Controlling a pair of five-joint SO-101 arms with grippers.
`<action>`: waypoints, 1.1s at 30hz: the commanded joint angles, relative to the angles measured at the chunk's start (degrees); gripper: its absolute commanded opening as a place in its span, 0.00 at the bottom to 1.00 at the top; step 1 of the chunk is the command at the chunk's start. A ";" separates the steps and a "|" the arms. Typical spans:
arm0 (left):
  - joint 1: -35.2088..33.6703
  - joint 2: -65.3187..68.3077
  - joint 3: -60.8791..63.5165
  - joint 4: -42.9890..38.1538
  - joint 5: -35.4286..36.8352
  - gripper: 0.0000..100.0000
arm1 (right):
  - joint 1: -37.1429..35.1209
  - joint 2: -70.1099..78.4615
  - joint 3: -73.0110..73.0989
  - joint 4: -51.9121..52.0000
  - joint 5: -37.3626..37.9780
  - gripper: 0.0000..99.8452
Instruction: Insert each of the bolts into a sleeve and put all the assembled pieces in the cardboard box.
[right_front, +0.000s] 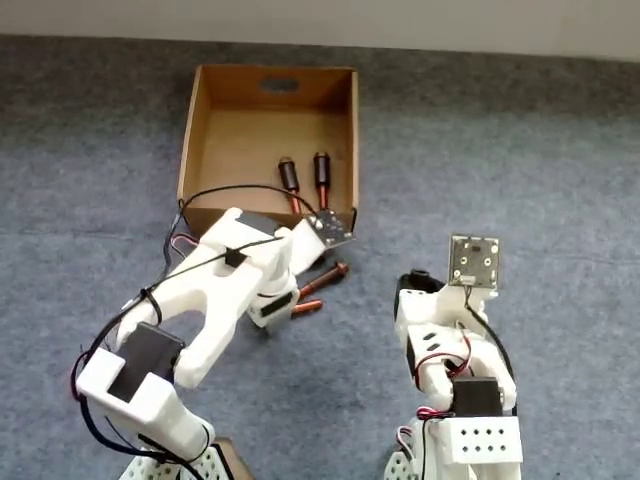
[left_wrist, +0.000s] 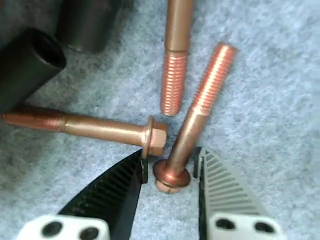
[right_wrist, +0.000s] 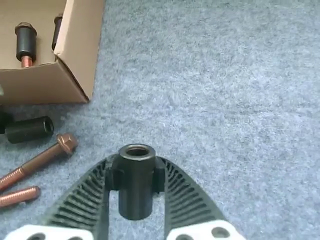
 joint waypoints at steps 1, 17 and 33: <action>0.92 -0.48 -2.42 3.43 -3.43 0.05 | 0.40 -0.66 -0.40 -0.13 -0.62 0.01; -7.25 -18.24 -0.92 24.09 -21.01 0.01 | 0.40 -0.66 -0.40 -0.13 -0.62 0.01; -21.05 -13.58 11.30 12.84 -35.16 0.18 | 0.40 -0.66 -0.40 -0.13 -0.62 0.01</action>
